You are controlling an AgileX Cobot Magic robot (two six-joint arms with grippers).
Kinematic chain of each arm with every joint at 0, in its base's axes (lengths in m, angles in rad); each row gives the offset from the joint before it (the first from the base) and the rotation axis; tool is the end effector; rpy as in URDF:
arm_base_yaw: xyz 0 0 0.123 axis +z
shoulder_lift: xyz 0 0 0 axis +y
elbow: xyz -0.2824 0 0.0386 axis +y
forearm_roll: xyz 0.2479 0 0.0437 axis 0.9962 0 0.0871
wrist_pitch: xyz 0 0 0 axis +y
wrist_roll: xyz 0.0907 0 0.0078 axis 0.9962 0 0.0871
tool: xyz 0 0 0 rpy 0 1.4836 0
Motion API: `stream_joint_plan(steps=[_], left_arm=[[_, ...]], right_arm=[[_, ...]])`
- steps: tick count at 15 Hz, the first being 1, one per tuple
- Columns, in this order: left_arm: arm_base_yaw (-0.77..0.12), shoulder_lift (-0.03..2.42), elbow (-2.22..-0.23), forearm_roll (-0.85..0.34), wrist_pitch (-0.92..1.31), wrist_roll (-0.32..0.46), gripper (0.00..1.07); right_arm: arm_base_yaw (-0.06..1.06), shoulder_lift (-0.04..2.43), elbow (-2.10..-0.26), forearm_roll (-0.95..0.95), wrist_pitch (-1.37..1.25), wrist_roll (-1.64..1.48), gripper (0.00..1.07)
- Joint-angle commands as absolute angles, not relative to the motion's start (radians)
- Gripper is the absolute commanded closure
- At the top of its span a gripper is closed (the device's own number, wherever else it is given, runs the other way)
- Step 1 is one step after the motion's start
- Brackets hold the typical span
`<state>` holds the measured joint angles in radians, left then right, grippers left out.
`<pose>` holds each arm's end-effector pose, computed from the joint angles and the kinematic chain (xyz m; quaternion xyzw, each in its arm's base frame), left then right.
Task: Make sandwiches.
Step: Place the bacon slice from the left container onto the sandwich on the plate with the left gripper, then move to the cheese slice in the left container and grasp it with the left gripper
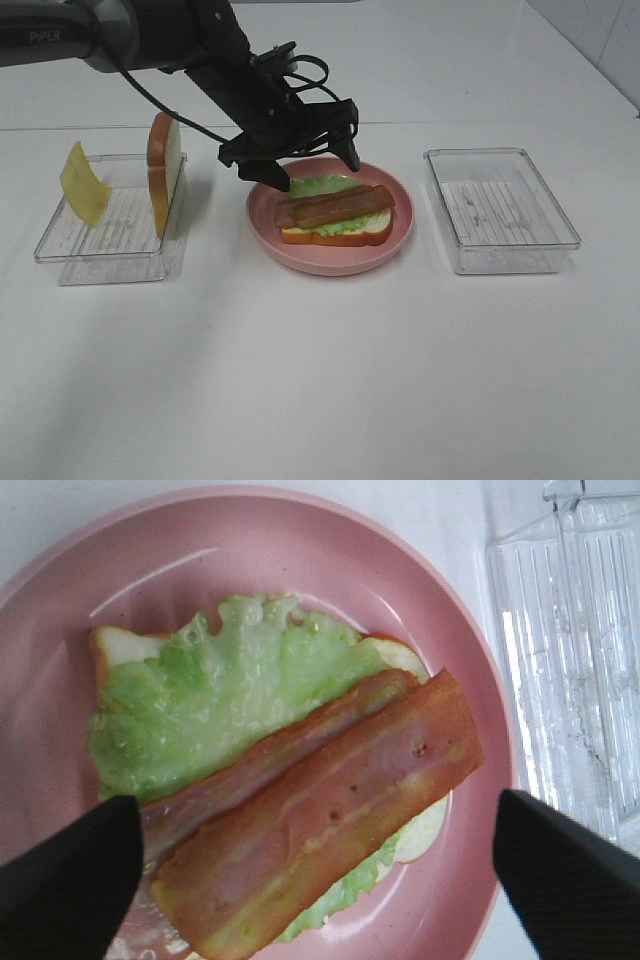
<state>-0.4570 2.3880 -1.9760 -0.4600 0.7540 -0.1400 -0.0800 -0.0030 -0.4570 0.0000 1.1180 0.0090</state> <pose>0.4562 -0.2552 0.1547 0.0274 0.9520 -0.2531 0.1702 -0.0032 0.0003 0.2607 0.0390 0.8767 -0.0170 0.4791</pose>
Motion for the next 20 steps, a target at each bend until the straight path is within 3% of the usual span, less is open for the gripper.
stream_joint_plan(steps=[1, 8, 14, 20], left_arm=[[-0.459, 2.355, -1.984, -0.445, 0.752, -0.134, 0.05], [-0.459, 2.258, -2.087, -0.364, 0.913, -0.106, 0.05], [-0.459, 2.153, -2.263, -0.061, 1.305, -0.12, 0.05], [-0.453, 2.018, -2.183, 0.089, 1.316, -0.137, 0.06]], right_arm=[[-0.086, -0.034, -0.462, 0.0, 1.115, 0.0, 0.08], [-0.086, -0.034, -0.462, 0.0, 1.115, 0.0, 0.08], [-0.086, -0.034, -0.462, 0.0, 1.115, 0.0, 0.08], [-0.086, -0.034, -0.462, 0.0, 1.115, 0.0, 0.08]])
